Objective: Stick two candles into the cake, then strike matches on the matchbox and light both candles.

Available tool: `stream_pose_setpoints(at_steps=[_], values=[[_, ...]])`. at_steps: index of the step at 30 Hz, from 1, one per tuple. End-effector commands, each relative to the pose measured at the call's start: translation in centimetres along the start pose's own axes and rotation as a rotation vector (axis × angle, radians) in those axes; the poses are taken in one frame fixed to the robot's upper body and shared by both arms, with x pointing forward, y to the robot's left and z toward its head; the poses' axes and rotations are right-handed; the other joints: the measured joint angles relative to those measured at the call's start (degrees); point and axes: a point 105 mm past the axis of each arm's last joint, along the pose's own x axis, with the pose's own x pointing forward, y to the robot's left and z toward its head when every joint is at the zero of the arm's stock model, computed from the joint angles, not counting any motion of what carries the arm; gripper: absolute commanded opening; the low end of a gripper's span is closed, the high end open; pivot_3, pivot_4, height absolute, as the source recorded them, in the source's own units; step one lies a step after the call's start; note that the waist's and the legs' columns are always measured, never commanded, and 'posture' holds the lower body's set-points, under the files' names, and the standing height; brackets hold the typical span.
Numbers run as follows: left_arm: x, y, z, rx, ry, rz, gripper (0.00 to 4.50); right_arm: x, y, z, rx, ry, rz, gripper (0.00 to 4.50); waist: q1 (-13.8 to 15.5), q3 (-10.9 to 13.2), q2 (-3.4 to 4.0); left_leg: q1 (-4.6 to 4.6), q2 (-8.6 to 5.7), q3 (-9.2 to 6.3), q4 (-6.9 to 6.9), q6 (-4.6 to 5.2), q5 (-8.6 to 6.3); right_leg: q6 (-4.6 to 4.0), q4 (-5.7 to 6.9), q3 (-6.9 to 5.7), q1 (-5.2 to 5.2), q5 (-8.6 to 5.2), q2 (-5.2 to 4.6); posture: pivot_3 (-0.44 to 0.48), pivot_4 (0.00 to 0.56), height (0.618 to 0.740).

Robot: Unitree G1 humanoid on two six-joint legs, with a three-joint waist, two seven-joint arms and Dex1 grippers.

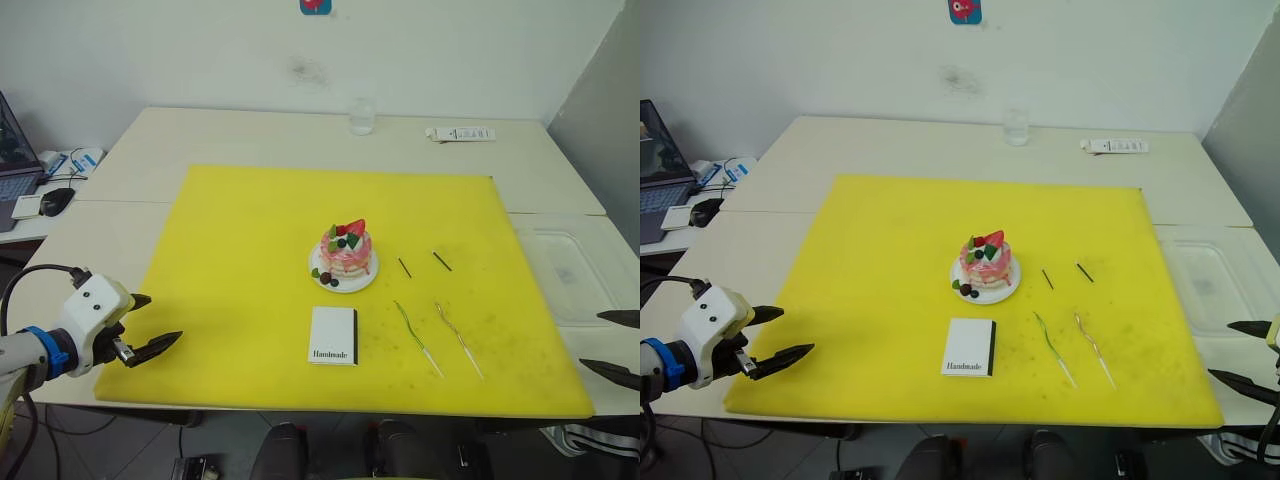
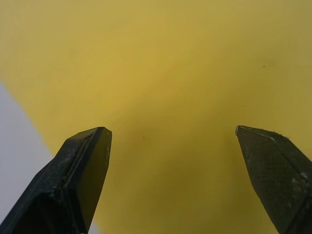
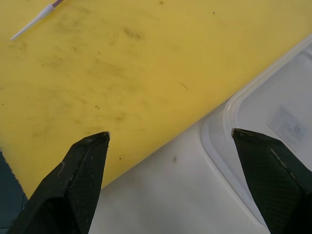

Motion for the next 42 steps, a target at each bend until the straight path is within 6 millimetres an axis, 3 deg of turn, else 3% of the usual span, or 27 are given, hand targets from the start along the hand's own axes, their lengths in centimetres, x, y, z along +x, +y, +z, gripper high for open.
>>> stream_pose_setpoints(at_steps=[1, 18, 27, 33, 42], values=[[-0.7, 1.0, 0.7, 0.015, -0.005, 0.028, 4.50, -0.2, -0.4, 1.0, -0.040, -0.010, -0.009, 4.19, 0.00, 0.00, 0.00, 0.00, 0.00, 0.00, 0.00, 0.00, 0.00, 0.00, 0.00, 0.00, 0.00, 0.00, 0.00, 0.000, 0.150, 0.740], [-1.4, 1.3, 2.6, -0.035, -0.135, -0.035, 4.50, 1.2, -0.6, 2.5, -0.055, -0.043, 0.020, 4.19, -0.04, 0.02, 0.02, 0.01, 0.01, 0.00, 0.01, 0.00, 0.00, 0.01, 0.02, -0.01, -0.01, 0.00, 0.01, 0.000, 0.150, 0.740], [-1.1, 0.5, 3.2, -0.044, -0.177, -0.076, 4.50, 1.5, -0.7, 2.7, -0.064, -0.051, 0.025, 4.19, -0.03, 0.02, 0.02, 0.00, 0.00, 0.00, 0.01, 0.00, 0.00, 0.01, 0.02, 0.00, 0.00, 0.00, 0.00, 0.000, 0.150, 0.740], [-0.7, -2.4, 5.1, -0.086, -0.208, -0.239, 4.50, 1.5, -0.8, 3.8, -0.080, -0.075, 0.033, 4.19, -0.04, 0.02, 0.02, 0.00, 0.00, 0.01, 0.03, 0.00, 0.00, 0.02, 0.03, 0.00, 0.01, 0.00, 0.00, 0.000, 0.150, 0.740], [0.0, -9.5, 9.7, -0.051, -0.275, -0.595, 4.50, 1.8, 0.1, 7.4, -0.126, -0.160, 0.073, 4.19, -0.03, 0.03, 0.03, 0.00, 0.00, -0.02, 0.04, -0.01, 0.00, 0.04, 0.06, 0.00, 0.03, 0.01, 0.02, 0.000, 0.150, 0.740]])
